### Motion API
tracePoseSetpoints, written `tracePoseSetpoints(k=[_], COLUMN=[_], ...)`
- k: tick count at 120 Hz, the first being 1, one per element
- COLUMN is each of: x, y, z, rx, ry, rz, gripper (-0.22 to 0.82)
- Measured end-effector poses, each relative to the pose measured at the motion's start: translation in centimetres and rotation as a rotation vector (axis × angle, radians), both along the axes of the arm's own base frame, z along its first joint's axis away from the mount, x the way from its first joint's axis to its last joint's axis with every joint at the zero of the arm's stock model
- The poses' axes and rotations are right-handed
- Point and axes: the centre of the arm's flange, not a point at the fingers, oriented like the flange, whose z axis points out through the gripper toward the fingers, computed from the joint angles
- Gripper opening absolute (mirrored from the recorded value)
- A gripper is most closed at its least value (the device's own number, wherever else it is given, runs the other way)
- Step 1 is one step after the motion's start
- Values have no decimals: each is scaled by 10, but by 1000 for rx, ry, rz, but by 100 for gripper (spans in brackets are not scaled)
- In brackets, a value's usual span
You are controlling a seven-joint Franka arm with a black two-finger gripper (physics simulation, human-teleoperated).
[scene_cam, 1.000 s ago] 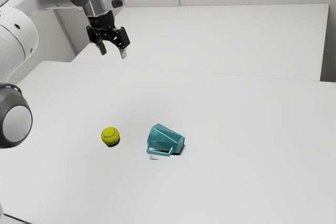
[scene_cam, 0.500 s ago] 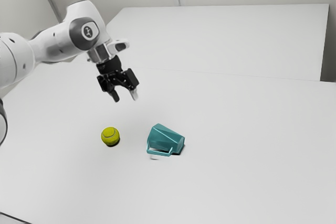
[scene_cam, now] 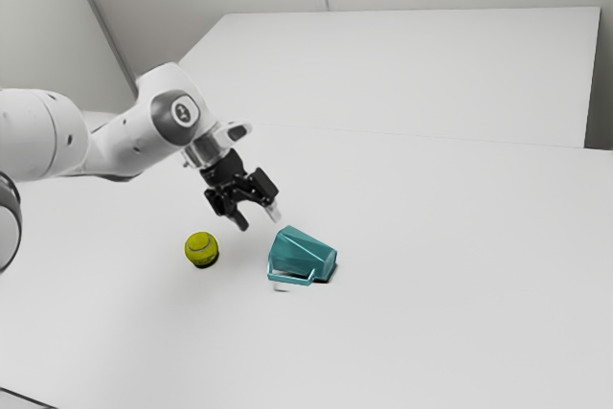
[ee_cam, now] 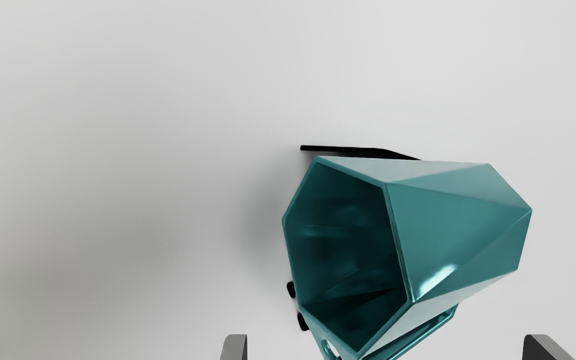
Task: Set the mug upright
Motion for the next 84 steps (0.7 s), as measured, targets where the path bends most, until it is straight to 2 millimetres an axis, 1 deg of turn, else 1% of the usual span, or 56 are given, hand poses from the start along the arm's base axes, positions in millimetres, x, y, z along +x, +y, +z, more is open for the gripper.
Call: tracePoseSetpoints(k=[27,45,84], x=[-6,-13,-10], y=[-12,-15,-29], z=[-25,-38,-41], rx=[-42,-82,-171], ry=[-1,-8,-80], rz=[-22,-18,-21], gripper=[60,60,60])
